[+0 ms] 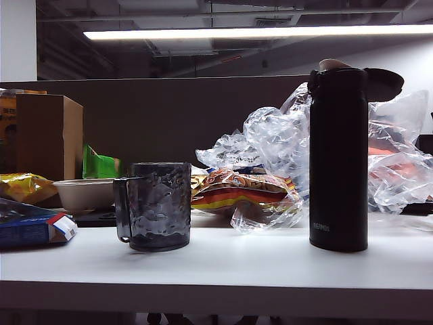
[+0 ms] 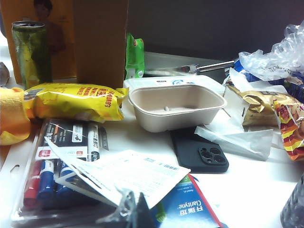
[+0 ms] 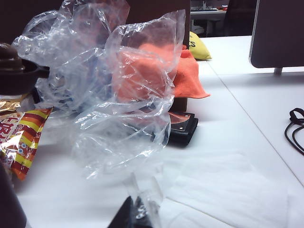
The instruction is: Pick up the black thermos, pour some water into the cup, then place the black thermos back on the table.
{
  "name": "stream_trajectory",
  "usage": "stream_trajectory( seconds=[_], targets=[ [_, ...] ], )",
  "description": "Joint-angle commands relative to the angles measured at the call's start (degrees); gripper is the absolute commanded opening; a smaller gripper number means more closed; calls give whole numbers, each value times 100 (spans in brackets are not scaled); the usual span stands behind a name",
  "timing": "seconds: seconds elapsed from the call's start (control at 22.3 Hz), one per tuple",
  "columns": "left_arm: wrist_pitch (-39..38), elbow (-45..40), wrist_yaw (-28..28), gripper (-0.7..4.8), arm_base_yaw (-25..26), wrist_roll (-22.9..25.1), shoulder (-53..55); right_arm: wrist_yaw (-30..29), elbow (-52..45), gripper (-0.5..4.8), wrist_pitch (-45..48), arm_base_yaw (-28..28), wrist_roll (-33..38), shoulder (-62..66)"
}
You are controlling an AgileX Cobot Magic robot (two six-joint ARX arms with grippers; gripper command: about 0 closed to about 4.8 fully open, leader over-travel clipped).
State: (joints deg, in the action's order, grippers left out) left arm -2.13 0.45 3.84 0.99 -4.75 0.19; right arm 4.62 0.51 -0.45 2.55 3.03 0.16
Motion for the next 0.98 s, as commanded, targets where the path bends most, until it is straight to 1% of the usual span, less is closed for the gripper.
stream_trajectory(
  seconds=[0.04,0.4,0.45,0.49,0.54,0.58,0.63,0.67,0.72,0.76,0.81,0.89,0.98],
  targets=[
    [85,7,4,-6,9,-17,7,186,2,-8,116,7,15,-4],
    [90,7,-15,-5,9,-17,7,114,26,-8,144,7,17,-4],
    [114,13,-13,21,9,-22,7,-44,57,1,238,7,24,-4],
    [151,33,-13,183,9,-61,7,-208,168,93,229,7,66,-4],
    [162,61,-20,436,9,-319,7,-286,400,305,11,9,308,7],
    [166,127,-57,479,9,-638,7,-282,667,446,-326,7,409,39],
    [125,234,-57,479,9,-778,7,-295,973,479,-595,11,400,109],
    [114,365,90,479,4,-772,7,-457,1187,479,-605,11,315,173],
    [258,645,610,479,-33,-767,7,-953,1419,479,-306,13,-269,306],
    [315,804,824,479,-66,-719,11,-1119,1510,479,-142,13,-540,398],
    [289,1115,975,479,-140,-535,44,-1270,1700,479,-74,13,-780,588],
    [59,1591,894,479,-302,-468,229,-1309,2031,479,-98,13,-776,1034],
    [26,1904,990,479,-411,-470,584,-1821,2411,479,-22,15,-774,1574]
  ],
)
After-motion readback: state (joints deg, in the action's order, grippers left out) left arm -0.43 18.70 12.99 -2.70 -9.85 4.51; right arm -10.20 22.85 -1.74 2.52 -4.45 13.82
